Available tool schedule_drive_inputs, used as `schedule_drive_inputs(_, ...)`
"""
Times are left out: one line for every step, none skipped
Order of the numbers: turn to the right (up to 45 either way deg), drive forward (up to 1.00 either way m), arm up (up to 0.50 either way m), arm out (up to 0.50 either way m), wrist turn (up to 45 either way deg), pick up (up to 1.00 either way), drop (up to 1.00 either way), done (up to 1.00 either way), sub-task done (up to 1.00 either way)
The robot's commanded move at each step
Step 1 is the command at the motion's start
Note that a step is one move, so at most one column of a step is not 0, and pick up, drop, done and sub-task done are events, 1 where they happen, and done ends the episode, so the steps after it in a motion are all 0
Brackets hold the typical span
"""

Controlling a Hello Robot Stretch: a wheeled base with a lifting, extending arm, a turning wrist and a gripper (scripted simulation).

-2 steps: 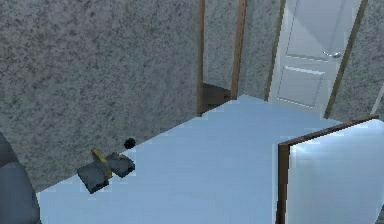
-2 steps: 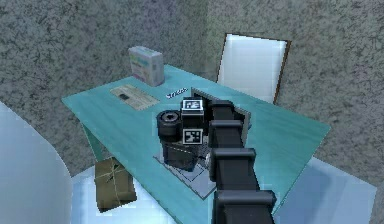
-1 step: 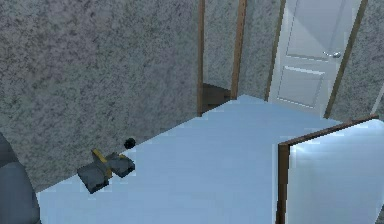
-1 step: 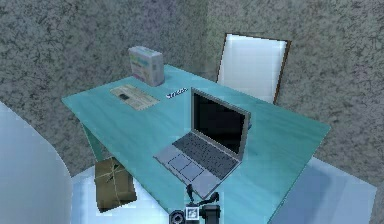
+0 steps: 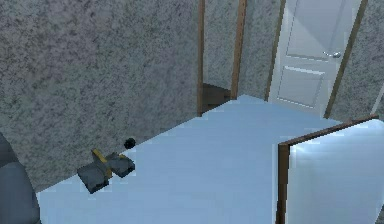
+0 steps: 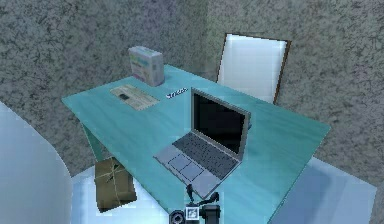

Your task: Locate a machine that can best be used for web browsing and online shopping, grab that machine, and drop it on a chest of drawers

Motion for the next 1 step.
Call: schedule_drive_inputs(0.0,0.0,0.1,0.0,0.0,0.0,0.0,0.0,0.0)
